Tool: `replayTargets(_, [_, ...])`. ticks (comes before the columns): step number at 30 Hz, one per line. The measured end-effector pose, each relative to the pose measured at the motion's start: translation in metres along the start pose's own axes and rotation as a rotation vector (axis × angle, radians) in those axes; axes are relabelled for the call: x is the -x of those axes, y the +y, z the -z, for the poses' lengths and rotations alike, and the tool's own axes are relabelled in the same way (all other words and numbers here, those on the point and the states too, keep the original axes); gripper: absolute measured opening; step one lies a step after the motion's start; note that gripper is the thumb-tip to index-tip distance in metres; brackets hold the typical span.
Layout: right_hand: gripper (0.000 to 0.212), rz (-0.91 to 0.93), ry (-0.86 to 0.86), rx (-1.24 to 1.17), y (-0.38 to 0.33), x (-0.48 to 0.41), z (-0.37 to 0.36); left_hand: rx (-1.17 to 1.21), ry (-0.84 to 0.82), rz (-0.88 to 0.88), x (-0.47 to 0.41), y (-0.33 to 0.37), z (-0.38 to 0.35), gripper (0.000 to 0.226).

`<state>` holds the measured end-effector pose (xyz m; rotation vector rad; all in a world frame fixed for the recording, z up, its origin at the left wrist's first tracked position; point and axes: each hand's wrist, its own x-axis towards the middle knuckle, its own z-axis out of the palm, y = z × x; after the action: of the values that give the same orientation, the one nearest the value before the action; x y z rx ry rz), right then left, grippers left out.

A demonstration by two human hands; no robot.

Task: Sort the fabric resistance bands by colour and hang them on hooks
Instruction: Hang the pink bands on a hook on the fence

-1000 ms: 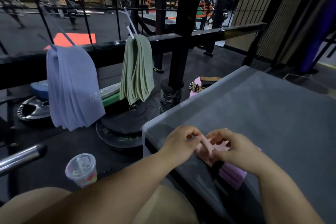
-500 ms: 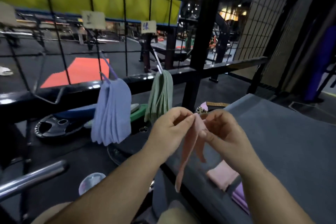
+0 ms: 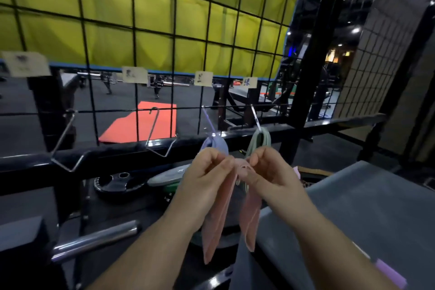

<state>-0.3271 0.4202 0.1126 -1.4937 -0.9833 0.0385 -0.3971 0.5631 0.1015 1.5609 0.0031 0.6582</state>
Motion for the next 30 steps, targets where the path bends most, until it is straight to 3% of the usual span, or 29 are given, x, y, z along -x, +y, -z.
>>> replayTargets(7, [0.039,-0.013,-0.115,-0.052,-0.007,-0.022,-0.033,0.051,-0.043,-0.037,0.016,0.009,0.044,0.041])
replayTargets(11, [0.046,-0.036,-0.116,-0.075,-0.009,-0.034,-0.050,0.026,-0.006,-0.023,0.019,0.012,0.060,0.031])
replayTargets(14, [0.039,-0.022,-0.106,-0.055,-0.011,-0.042,-0.061,-0.025,0.019,-0.010,0.021,0.016,0.069,0.033])
replayTargets(23, [0.006,0.015,-0.090,0.015,-0.020,-0.061,-0.080,-0.253,0.295,-0.210,0.016,0.027,0.085,0.017])
replayTargets(30, [0.007,0.092,-0.020,0.183,-0.022,-0.075,-0.090,-0.470,0.450,-0.344,-0.001,0.024,0.097,0.015])
